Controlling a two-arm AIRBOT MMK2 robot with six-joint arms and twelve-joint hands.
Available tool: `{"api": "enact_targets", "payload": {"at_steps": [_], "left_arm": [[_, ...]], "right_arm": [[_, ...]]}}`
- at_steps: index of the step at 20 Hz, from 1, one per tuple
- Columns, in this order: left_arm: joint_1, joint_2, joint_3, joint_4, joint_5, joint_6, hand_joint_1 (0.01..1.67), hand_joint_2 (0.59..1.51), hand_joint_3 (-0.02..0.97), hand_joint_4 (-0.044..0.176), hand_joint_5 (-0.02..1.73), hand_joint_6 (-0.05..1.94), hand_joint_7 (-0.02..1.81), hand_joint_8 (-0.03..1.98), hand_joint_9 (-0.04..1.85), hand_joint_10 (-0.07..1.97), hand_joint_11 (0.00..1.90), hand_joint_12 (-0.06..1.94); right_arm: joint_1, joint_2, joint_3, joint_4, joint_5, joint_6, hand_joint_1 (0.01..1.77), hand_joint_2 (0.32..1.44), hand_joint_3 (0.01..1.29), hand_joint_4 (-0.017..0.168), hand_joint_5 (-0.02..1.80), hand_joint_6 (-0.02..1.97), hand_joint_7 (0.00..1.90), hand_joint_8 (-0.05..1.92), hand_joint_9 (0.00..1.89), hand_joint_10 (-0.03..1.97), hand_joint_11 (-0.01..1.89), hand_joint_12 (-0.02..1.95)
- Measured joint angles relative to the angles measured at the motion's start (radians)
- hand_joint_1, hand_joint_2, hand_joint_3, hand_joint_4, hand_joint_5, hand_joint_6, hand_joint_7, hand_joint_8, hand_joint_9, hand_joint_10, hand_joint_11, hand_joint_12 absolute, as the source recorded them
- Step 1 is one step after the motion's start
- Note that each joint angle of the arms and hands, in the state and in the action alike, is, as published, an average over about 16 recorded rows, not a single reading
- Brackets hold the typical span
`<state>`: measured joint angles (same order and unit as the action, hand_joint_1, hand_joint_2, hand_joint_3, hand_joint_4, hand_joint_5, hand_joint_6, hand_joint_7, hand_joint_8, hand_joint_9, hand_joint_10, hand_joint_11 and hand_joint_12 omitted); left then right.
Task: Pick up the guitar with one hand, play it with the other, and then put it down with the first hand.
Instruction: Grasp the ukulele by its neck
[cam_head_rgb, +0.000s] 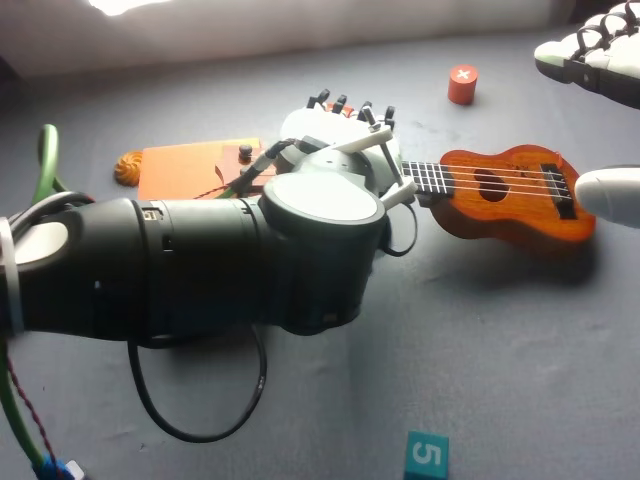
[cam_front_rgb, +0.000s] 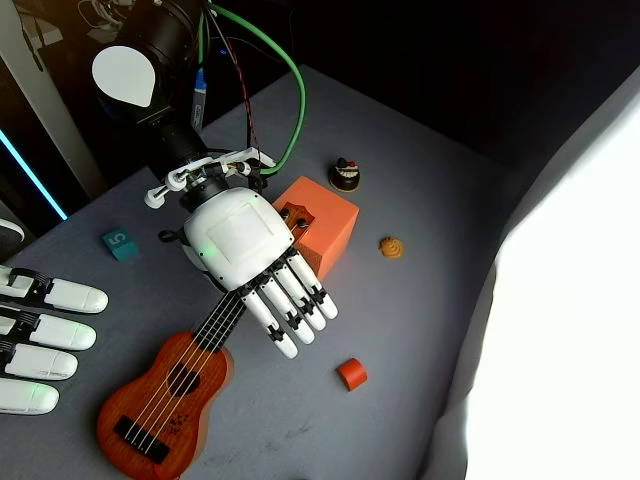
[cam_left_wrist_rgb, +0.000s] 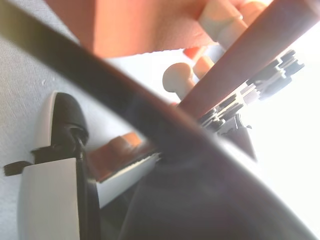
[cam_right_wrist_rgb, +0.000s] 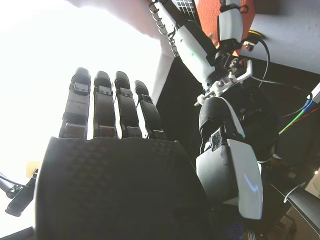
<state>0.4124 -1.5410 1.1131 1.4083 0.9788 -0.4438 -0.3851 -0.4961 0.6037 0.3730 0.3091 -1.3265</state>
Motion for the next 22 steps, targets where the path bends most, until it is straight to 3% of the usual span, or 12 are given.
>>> {"api": "enact_targets", "payload": {"at_steps": [4, 11, 17, 19, 22], "left_arm": [[0.004, -0.009, 0.0, 0.006, -0.005, -0.002, 0.98, 1.073, -0.002, 0.016, 0.07, 0.08, 0.07, 0.12, 0.08, 0.17, 0.02, 0.34], [0.005, -0.026, -0.002, 0.008, -0.015, -0.004, 1.01, 1.082, 0.001, 0.011, 0.23, 0.86, 0.23, 0.95, 0.26, 1.0, 0.18, 1.18], [0.006, -0.034, -0.005, 0.007, -0.018, -0.004, 1.1, 1.052, 0.074, 0.004, 0.59, 1.38, 0.66, 1.68, 0.71, 1.71, 0.66, 1.84], [0.004, -0.035, -0.009, 0.002, -0.02, -0.004, 1.15, 1.049, 0.08, 0.001, 0.71, 1.58, 0.8, 1.87, 0.87, 1.89, 0.85, 1.92], [-0.001, -0.032, -0.016, -0.012, -0.024, -0.001, 1.25, 1.043, 0.087, -0.001, 0.92, 1.68, 1.04, 1.94, 1.11, 1.93, 1.11, 1.93]], "right_arm": [[0.0, 0.0, -0.001, 0.0, 0.0, -0.003, 0.03, 1.3, 0.02, 0.005, 0.03, 0.02, 0.06, 0.01, 0.02, 0.01, 0.02, 0.0], [0.0, 0.0, -0.003, 0.0, -0.001, -0.006, 0.04, 1.3, 0.02, 0.005, 0.03, 0.02, 0.07, 0.01, 0.02, 0.01, 0.02, 0.0], [0.0, 0.0, -0.004, -0.002, -0.001, -0.006, 0.05, 1.3, 0.02, 0.006, 0.03, 0.02, 0.07, 0.02, 0.02, 0.01, 0.02, 0.0], [0.0, 0.0, -0.004, -0.003, -0.001, -0.006, 0.05, 1.3, 0.02, 0.006, 0.03, 0.02, 0.08, 0.02, 0.02, 0.01, 0.02, 0.0], [-0.001, 0.0, -0.004, -0.012, 0.003, -0.007, 0.05, 1.3, 0.02, 0.006, 0.03, 0.02, 0.08, 0.02, 0.02, 0.01, 0.02, 0.0]]}}
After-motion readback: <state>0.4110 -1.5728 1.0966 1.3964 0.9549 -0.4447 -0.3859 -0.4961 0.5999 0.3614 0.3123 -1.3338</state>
